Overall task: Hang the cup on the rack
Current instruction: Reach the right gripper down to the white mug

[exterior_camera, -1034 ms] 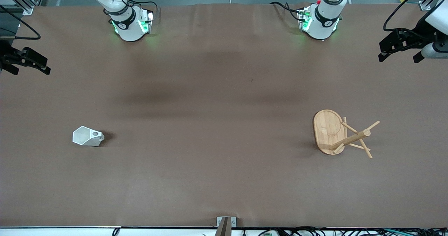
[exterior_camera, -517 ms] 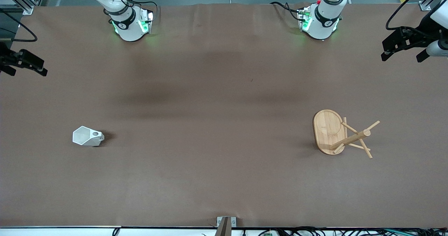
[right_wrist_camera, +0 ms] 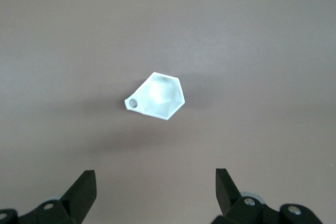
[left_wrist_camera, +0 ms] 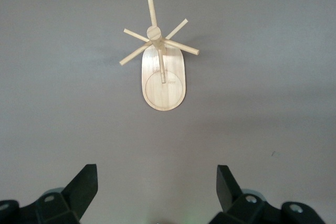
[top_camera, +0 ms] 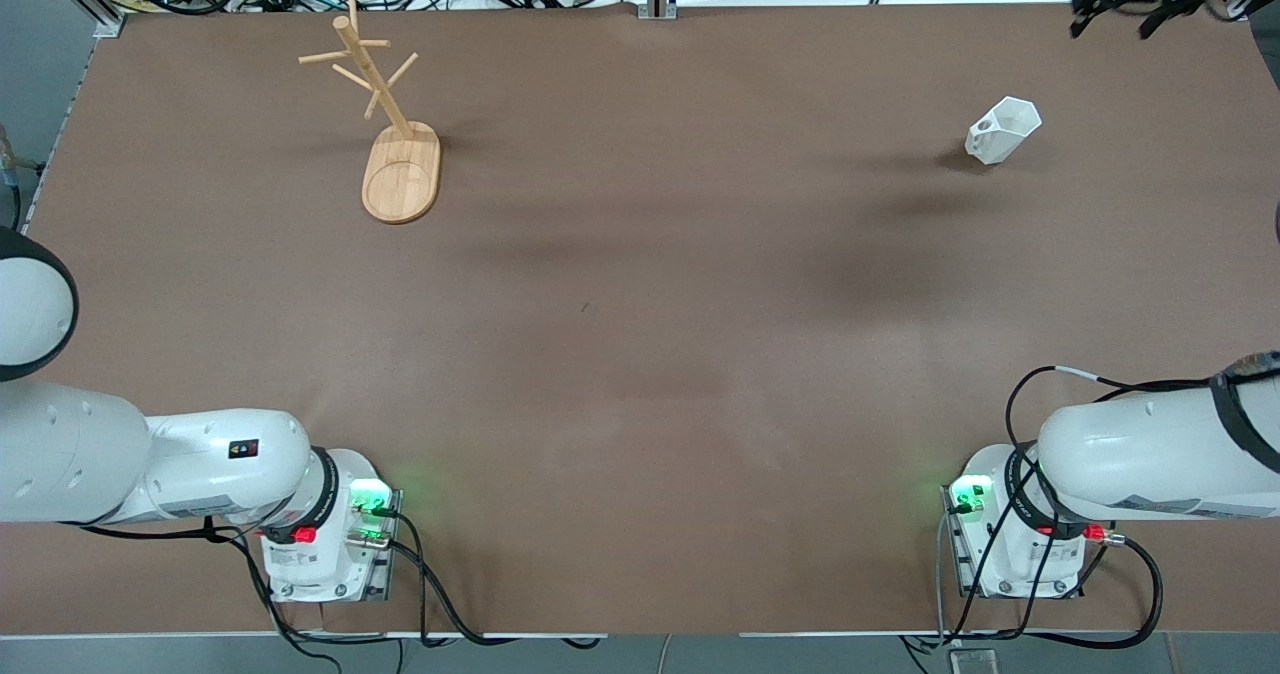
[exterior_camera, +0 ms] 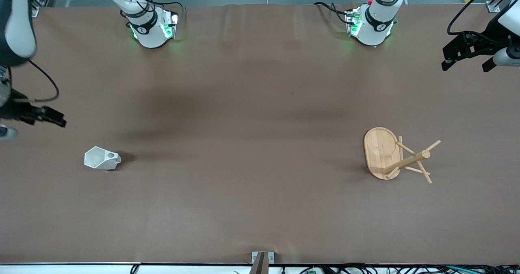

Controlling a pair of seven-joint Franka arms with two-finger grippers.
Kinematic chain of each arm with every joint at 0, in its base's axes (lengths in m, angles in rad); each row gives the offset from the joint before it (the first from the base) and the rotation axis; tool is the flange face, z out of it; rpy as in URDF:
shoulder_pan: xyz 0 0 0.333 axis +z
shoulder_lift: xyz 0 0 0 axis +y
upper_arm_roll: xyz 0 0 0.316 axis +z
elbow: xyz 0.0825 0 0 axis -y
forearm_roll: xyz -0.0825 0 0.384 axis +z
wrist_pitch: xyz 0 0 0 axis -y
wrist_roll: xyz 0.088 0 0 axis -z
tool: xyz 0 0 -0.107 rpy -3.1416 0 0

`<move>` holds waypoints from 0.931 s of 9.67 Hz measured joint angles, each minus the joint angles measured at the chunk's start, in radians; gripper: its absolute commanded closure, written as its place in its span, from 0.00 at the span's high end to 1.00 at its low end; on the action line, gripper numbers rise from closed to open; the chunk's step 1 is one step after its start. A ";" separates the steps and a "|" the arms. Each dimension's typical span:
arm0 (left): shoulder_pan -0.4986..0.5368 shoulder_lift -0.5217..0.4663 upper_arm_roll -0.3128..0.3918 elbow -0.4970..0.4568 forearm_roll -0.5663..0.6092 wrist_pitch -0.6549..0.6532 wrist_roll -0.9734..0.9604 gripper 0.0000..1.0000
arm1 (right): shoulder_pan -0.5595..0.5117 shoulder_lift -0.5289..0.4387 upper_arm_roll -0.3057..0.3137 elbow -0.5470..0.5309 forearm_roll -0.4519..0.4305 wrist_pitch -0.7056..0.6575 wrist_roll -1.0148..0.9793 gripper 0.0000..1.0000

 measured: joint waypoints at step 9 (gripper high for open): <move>-0.007 0.009 -0.011 0.000 0.000 0.000 0.000 1.00 | -0.050 0.269 -0.001 -0.090 0.000 0.371 -0.111 0.97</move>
